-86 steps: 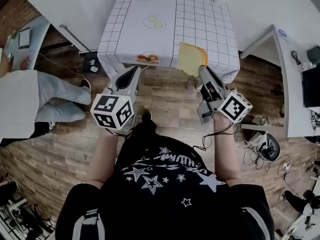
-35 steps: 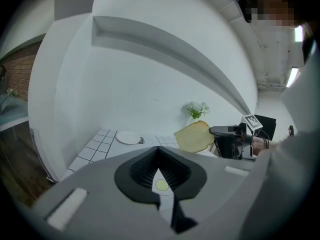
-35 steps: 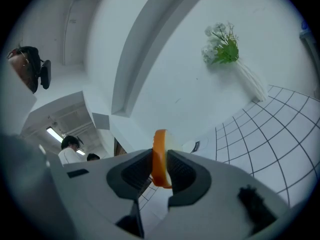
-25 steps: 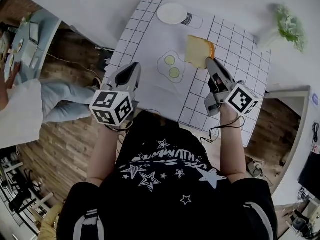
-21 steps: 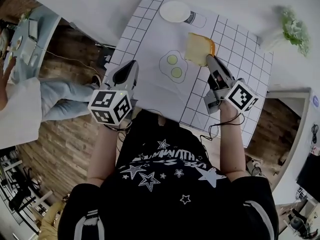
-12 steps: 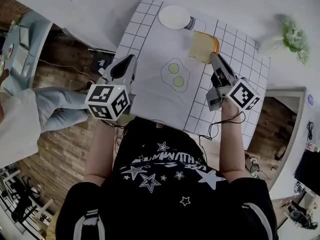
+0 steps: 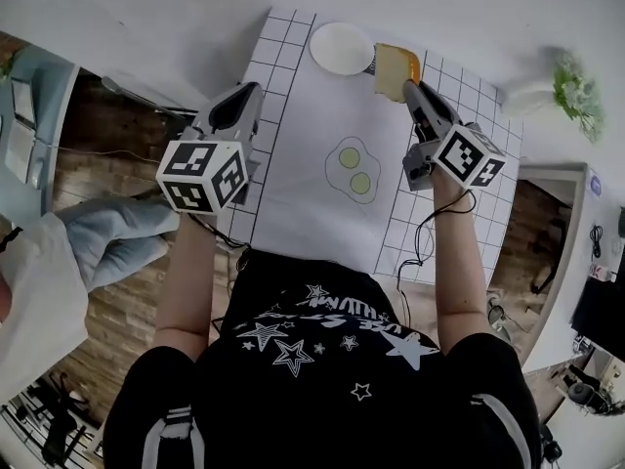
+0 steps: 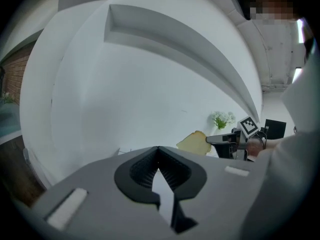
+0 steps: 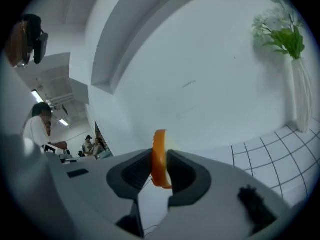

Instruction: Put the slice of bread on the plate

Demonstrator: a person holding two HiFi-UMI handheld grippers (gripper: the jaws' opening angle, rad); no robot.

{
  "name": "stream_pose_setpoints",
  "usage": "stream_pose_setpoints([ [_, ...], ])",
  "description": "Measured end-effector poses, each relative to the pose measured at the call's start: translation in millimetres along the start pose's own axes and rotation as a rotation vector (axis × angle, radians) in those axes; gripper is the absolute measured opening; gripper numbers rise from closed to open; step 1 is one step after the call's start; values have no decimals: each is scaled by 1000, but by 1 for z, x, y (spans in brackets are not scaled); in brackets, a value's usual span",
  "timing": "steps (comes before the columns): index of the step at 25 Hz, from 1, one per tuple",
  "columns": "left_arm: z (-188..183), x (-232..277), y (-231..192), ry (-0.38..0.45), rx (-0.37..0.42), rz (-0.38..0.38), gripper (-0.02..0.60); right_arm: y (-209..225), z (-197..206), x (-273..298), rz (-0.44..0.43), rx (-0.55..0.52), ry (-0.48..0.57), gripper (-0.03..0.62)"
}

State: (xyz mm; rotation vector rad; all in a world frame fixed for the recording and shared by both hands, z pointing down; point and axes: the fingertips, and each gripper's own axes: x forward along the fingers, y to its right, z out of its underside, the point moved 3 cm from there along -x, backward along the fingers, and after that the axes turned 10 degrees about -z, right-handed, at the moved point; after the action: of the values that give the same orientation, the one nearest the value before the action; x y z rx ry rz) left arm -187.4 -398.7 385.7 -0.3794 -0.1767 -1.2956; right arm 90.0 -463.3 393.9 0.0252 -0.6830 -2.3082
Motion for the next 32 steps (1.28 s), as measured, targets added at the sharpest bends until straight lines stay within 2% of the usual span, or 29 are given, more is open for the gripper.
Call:
stream_pose_setpoints([
  [7, 11, 27, -27, -43, -36, 29, 9, 21, 1, 64, 98, -233, -151, 97],
  [10, 15, 33, -33, -50, -46, 44, 9, 25, 7, 88, 128, -300, -201, 97],
  [16, 23, 40, -48, -57, -67, 45, 9, 12, 27, 134, 132, -533, -320, 97],
  [23, 29, 39, -54, -57, -89, 47, 9, -10, 66, 168, 121, -957, -521, 97],
  [26, 31, 38, -56, -60, -96, 40, 9, -13, 86, 177, 100, -1106, -614, 97],
  [29, 33, 36, -59, -57, -105, 30, 9, -11, 103, 183, 82, -1177, -680, 98],
  [32, 35, 33, -60, -56, -114, 23, 9, -8, 111, 183, 79, -1176, -708, 101],
])
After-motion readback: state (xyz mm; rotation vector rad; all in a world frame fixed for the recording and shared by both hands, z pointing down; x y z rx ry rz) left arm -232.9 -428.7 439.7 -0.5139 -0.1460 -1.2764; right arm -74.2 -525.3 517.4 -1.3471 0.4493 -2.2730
